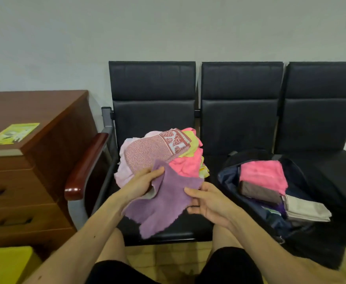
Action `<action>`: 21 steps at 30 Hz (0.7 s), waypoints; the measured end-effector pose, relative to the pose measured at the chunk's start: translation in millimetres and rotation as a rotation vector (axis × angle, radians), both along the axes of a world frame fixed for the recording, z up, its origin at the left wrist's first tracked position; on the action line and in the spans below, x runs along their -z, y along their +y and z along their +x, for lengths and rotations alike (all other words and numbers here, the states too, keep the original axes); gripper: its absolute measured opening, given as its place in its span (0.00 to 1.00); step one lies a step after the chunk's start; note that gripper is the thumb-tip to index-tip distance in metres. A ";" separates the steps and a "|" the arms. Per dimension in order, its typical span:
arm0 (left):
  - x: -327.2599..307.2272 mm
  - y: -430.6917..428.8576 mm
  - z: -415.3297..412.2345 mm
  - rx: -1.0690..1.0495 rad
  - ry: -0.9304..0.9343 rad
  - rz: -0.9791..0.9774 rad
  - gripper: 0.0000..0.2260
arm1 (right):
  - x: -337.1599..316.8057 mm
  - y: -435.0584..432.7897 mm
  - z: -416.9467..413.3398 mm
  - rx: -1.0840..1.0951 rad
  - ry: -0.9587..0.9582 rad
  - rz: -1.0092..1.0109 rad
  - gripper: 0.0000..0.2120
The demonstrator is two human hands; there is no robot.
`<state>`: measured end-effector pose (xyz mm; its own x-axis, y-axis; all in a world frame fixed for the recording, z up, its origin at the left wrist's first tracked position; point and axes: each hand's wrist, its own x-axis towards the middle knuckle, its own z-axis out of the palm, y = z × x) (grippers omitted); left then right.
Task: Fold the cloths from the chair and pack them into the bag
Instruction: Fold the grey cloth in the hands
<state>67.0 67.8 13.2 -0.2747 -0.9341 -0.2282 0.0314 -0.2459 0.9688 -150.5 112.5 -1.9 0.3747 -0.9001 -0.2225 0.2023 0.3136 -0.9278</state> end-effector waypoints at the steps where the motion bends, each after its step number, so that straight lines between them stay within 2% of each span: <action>1: 6.9 6.1 -1.0 -0.010 0.036 0.038 0.24 | 1.8 1.8 -0.8 0.040 -0.024 0.012 0.12; 4: 24.0 18.8 -7.6 -0.010 0.135 0.168 0.15 | 7.3 2.7 -3.8 0.112 -0.090 0.032 0.10; 7: 23.4 26.7 -10.1 0.065 0.139 0.178 0.15 | 12.2 4.9 -6.7 0.108 -0.114 0.044 0.16; 10: 24.6 26.6 -4.6 0.189 -0.002 0.174 0.13 | 8.9 7.1 -10.9 0.105 -0.105 0.021 0.23; 14: 31.3 30.7 -2.2 0.299 -0.223 0.188 0.06 | 14.8 2.6 -17.5 0.168 -0.036 0.067 0.16; 17: 30.9 30.5 -2.0 0.302 -0.294 0.185 0.08 | 25.9 -0.6 -19.4 0.175 0.064 0.148 0.15; 21: 29.1 26.4 -0.6 0.224 -0.290 0.185 0.11 | 30.6 2.6 -19.4 0.101 0.160 0.189 0.19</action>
